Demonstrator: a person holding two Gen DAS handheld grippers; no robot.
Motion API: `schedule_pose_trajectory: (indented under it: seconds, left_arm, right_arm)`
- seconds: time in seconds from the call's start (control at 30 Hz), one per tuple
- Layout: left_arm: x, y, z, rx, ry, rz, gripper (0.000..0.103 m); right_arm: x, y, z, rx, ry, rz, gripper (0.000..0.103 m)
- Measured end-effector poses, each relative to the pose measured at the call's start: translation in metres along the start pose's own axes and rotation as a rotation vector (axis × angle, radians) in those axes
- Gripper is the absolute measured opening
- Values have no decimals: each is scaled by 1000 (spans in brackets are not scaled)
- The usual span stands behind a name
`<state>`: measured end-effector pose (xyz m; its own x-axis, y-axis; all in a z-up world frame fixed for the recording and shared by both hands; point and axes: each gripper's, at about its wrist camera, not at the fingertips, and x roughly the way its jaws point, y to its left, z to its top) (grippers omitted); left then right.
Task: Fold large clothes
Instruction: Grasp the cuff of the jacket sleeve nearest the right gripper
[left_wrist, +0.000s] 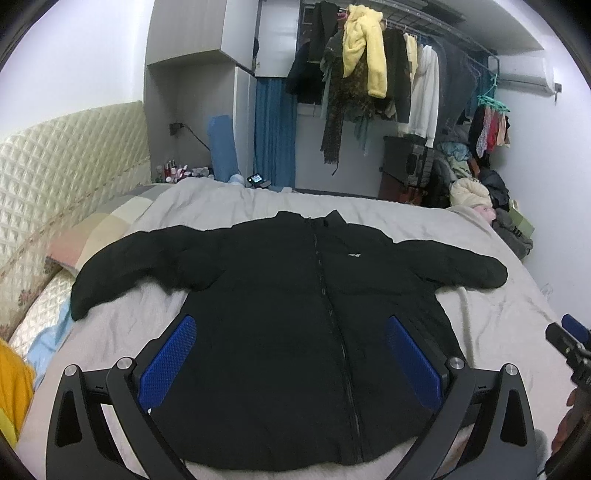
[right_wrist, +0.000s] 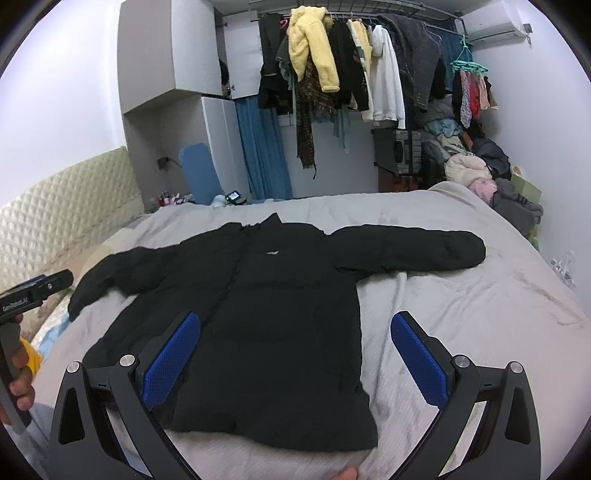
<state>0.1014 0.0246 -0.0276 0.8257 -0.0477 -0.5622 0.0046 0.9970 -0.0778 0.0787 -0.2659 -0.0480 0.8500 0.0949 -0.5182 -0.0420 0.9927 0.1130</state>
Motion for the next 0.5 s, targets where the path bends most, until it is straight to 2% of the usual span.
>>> schedule_pose_trajectory:
  seconds: [0.13, 0.33, 0.5]
  left_arm:
    - [23, 11, -2, -36, 9, -10, 103]
    - [47, 19, -10, -52, 71, 2, 103]
    - [56, 19, -9, -60, 100, 22, 103]
  right_arm:
    - [15, -22, 8, 60, -12, 49, 103]
    - [36, -54, 31, 70, -50, 13, 103]
    - [65, -84, 55, 0, -120, -64, 103]
